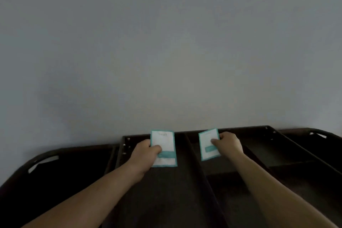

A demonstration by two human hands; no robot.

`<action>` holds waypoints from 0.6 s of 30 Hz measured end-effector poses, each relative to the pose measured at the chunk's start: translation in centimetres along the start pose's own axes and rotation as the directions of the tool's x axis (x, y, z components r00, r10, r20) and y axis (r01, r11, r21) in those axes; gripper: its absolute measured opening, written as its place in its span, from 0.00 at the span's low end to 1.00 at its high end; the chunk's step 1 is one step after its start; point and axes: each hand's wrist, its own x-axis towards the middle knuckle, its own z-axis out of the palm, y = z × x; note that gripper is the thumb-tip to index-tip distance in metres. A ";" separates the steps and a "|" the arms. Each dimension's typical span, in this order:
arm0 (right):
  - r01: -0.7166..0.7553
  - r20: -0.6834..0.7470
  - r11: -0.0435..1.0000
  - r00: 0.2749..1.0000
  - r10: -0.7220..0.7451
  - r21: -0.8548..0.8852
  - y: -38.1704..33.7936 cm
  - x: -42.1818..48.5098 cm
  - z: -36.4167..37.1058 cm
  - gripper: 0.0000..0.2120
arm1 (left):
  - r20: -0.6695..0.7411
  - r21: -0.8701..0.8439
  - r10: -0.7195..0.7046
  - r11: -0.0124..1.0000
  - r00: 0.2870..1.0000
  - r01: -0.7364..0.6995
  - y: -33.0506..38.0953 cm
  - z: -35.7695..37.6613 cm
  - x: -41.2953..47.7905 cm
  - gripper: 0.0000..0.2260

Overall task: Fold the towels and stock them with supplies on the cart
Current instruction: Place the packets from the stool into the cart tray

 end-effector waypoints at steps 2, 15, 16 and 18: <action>-0.009 0.090 0.999 0.996 0.012 -0.037 0.8 3.1 1.4 0.08 | -0.054 0.024 -0.029 0.999 0.998 0.030 0.2 1.3 0.5 0.06; 0.044 0.432 0.978 0.900 0.049 -0.202 2.2 8.1 7.2 0.19 | -0.195 0.033 -0.158 0.985 0.968 0.168 -1.9 6.0 3.2 0.04; 0.077 0.414 0.958 0.909 0.045 -0.275 2.1 7.9 7.0 0.21 | -0.195 0.027 -0.161 0.985 0.968 0.169 -2.0 6.3 3.4 0.03; 0.123 0.370 0.918 0.929 0.027 -0.377 1.8 7.4 6.8 0.26 | -0.174 0.014 -0.169 0.985 0.970 0.174 -1.9 7.0 3.8 0.03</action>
